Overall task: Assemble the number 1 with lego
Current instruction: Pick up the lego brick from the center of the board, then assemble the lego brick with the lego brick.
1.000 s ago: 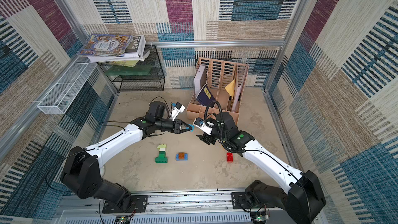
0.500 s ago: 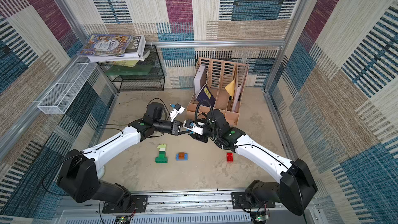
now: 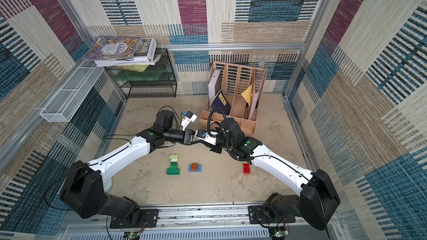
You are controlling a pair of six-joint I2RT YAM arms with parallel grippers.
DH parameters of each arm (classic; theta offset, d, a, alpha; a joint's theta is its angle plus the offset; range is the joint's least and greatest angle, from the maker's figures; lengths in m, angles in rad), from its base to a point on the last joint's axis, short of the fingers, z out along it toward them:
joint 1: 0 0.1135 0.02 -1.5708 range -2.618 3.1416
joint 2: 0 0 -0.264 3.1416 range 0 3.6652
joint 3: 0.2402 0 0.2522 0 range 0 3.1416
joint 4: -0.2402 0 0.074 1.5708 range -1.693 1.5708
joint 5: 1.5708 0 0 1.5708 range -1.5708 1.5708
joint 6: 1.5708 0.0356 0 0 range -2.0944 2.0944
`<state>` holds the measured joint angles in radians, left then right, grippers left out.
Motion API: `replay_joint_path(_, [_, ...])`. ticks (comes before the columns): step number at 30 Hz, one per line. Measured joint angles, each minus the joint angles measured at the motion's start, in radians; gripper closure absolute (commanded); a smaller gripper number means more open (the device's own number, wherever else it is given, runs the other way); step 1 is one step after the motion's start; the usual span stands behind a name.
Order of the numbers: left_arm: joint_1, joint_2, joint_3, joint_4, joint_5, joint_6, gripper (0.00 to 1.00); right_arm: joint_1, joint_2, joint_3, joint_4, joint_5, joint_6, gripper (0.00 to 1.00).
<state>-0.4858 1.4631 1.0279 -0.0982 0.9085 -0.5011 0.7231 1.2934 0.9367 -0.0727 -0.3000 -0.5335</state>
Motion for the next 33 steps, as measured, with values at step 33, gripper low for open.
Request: replay_joint_path(33, [0.109,-0.591,-0.407,-0.323,-1.273,-0.313,0.40,0.176,0.443,0.274,-0.383,-0.026,-0.121,0.81])
